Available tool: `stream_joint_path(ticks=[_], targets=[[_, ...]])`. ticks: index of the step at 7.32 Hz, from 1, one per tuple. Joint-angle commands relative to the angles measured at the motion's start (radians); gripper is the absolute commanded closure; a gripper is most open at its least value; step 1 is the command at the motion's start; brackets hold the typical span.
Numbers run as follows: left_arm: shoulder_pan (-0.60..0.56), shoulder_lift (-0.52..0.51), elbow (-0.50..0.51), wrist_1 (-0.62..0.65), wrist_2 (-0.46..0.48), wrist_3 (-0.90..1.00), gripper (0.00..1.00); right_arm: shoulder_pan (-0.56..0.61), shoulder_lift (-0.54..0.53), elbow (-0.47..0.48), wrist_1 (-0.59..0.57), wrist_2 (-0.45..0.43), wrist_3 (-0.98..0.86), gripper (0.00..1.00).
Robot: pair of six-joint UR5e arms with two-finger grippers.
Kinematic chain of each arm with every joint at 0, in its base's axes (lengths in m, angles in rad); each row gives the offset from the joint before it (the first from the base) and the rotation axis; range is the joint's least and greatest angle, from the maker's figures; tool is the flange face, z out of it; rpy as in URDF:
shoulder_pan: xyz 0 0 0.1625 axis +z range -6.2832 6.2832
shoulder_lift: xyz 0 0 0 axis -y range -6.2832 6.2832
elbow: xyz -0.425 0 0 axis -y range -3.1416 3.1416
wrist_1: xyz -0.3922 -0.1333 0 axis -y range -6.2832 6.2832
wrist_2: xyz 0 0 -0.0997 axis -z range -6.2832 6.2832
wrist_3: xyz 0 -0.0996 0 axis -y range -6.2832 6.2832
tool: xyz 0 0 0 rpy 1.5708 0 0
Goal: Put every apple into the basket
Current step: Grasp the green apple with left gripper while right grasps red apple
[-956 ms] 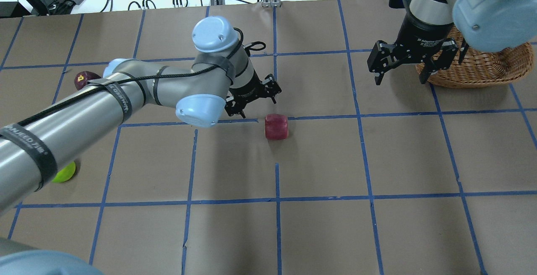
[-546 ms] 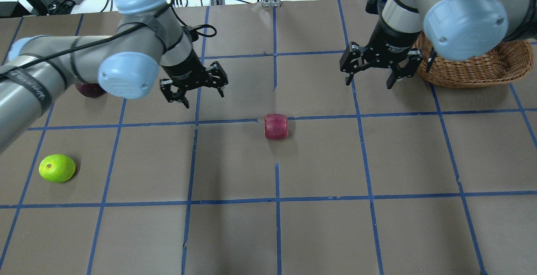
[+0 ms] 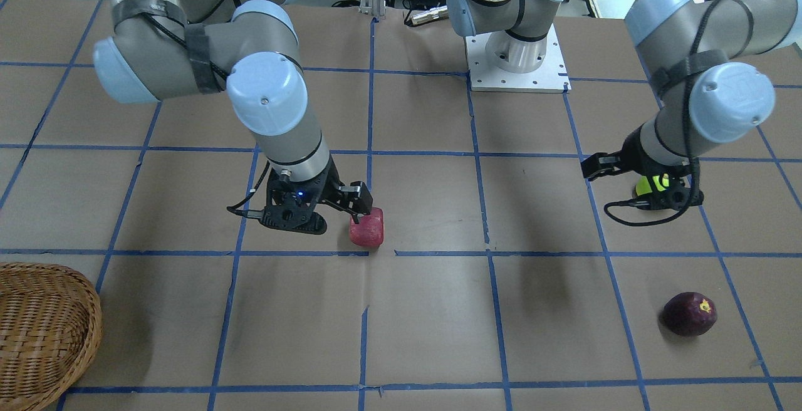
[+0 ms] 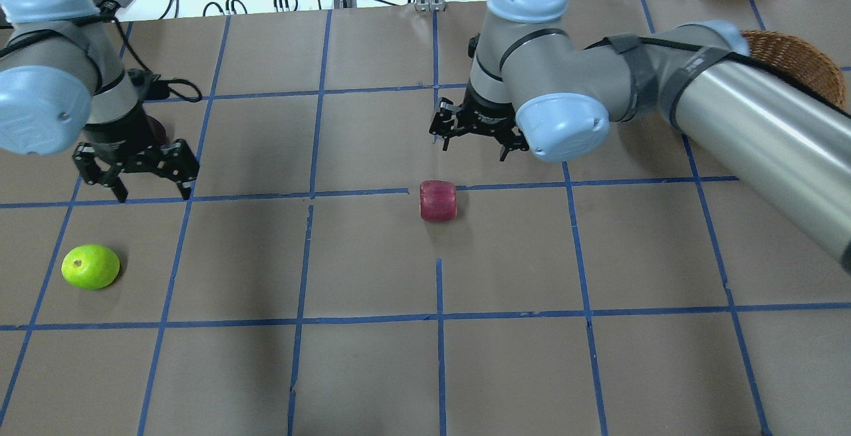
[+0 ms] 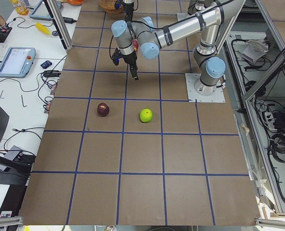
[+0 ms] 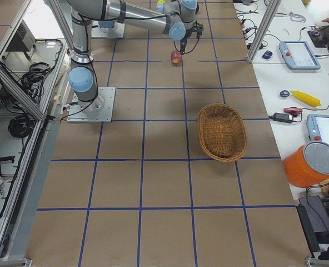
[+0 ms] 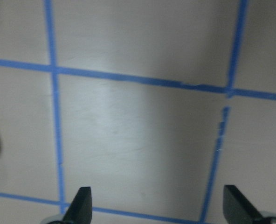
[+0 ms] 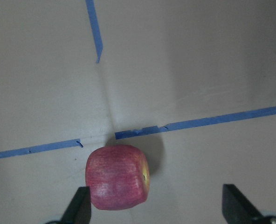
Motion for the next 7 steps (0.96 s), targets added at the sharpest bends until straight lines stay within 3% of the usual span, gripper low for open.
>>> stream_joint_path(ticks=[1, 2, 4, 7], targets=[[0.229, -0.028, -0.041, 0.073, 0.031, 0.365, 0.00, 0.035, 0.072, 0.007, -0.042, 0.001, 0.031, 0.00], [0.289, -0.054, -0.079, 0.195, 0.028, 0.497, 0.00, 0.038, 0.094, 0.007, -0.043, 0.001, 0.023, 0.00], [0.323, -0.083, -0.183, 0.349, 0.023, 0.520, 0.00, 0.061, 0.138, 0.001, -0.044, 0.010, 0.023, 0.00], [0.340, -0.144, -0.191, 0.365, 0.026, 0.525, 0.00, 0.072, 0.163, 0.010, -0.078, 0.050, 0.027, 0.00]])
